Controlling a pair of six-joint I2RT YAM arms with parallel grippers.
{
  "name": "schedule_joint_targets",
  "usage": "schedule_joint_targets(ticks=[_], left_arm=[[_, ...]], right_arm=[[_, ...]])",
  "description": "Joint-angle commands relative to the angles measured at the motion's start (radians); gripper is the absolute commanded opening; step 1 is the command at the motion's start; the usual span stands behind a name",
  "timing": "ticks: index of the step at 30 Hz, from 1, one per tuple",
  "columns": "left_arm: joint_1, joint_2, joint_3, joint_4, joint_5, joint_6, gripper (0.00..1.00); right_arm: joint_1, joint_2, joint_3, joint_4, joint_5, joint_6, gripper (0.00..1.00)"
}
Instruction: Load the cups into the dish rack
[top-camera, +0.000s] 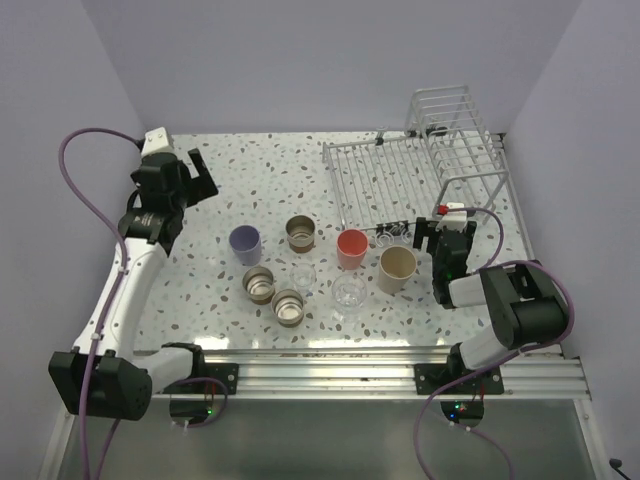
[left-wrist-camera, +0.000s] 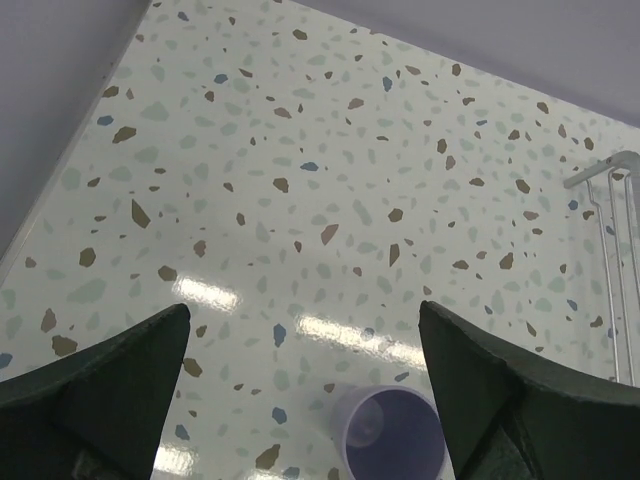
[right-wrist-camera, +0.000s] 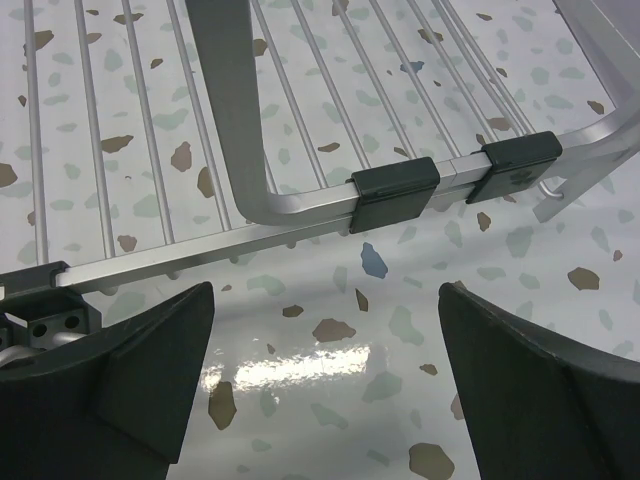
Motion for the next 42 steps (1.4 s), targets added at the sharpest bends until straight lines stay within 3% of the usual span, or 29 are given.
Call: schedule_joint_targets(ticks=[1, 5, 11, 17, 22, 35, 42], left_arm=[[0.002, 0.031, 0.102, -0.169, 0.006, -0.066, 1.00], [0.001, 0.112, 0.227, -0.409, -0.053, -0.115, 1.00], [0.002, 0.059, 0.159, -0.416, -0.079, -0.102, 1.00], [0.002, 0.088, 0.244, -0.549, 0.025, -0.051, 1.00], [-0.007, 0.109, 0.182, -0.536, 0.223, 0.003, 1.00], [-0.068, 0.093, 0.039, -0.481, 0.315, -0.054, 1.00], [-0.067, 0.083, 0.007, -0.444, 0.315, -0.056, 0.97]], right_arm=[[0.013, -0.009, 0.021, 0.045, -0.025, 0.012, 0.98], [0.013, -0.009, 0.021, 0.045, -0.027, 0.012, 0.98], [0.011, -0.007, 0.021, 0.044, -0.025, 0.014, 0.98], [0.013, -0.007, 0.023, 0.044, -0.027, 0.012, 0.98], [0.013, -0.009, 0.021, 0.044, -0.027, 0.012, 0.98], [0.008, -0.018, 0.015, 0.048, -0.009, 0.017, 0.98], [0.007, -0.102, 0.168, -0.312, 0.021, 0.039, 0.98]])
